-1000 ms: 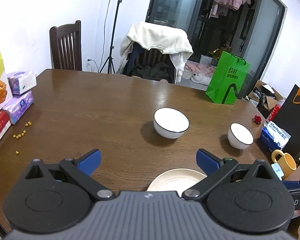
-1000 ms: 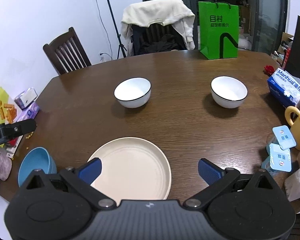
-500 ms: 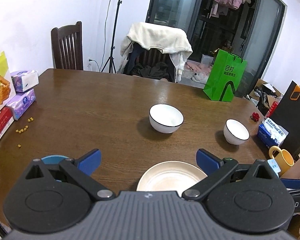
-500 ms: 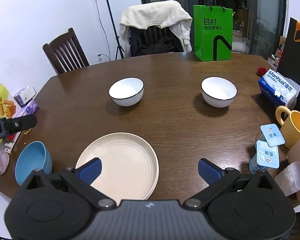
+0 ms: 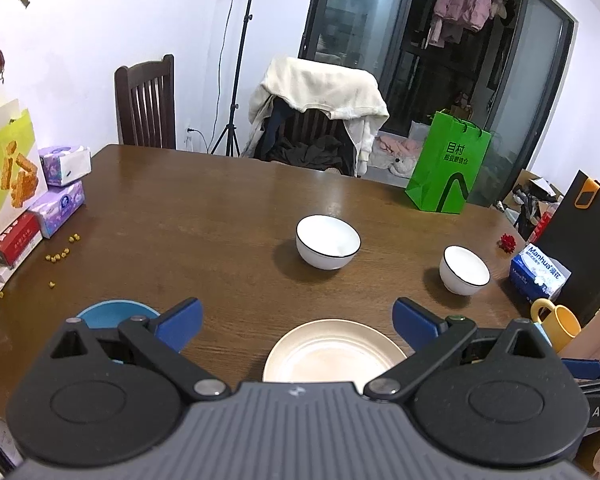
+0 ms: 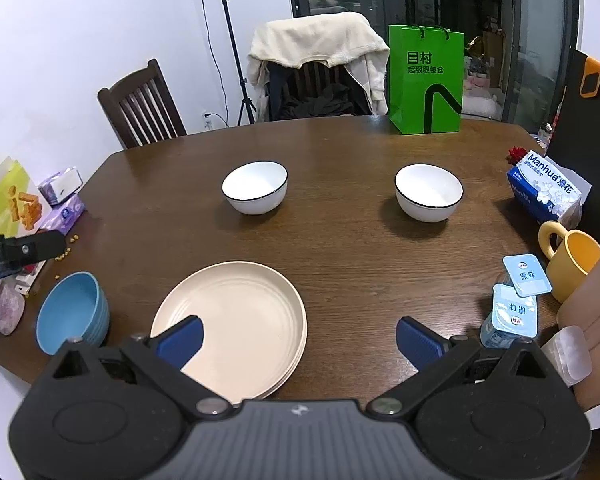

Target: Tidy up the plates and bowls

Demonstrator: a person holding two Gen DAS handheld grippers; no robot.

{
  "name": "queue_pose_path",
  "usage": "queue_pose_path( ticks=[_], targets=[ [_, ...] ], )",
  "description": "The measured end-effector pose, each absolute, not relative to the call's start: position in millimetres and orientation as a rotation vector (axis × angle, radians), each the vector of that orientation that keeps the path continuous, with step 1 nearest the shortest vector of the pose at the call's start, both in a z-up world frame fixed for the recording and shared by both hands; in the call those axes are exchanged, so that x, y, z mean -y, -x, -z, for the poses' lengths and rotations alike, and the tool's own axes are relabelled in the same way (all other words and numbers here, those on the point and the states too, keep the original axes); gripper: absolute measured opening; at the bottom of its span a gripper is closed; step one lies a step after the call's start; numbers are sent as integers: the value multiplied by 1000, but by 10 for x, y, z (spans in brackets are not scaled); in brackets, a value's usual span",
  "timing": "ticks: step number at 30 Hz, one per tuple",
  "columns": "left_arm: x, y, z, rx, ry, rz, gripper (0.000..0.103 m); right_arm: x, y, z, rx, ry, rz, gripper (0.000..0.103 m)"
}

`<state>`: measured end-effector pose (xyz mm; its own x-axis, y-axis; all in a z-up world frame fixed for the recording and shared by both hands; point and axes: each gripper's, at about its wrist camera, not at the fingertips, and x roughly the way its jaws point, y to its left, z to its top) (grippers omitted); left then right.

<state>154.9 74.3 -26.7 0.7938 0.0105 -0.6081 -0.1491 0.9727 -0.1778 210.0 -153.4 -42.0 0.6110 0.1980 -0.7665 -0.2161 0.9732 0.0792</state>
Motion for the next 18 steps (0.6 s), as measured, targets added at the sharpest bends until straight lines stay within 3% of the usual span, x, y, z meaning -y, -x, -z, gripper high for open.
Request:
queue_pose_path(
  ticks=[18],
  targets=[
    [-713,-2215,179,-648,206,-50,103,1612,-2647,365,-895,-13,-196,103]
  ],
)
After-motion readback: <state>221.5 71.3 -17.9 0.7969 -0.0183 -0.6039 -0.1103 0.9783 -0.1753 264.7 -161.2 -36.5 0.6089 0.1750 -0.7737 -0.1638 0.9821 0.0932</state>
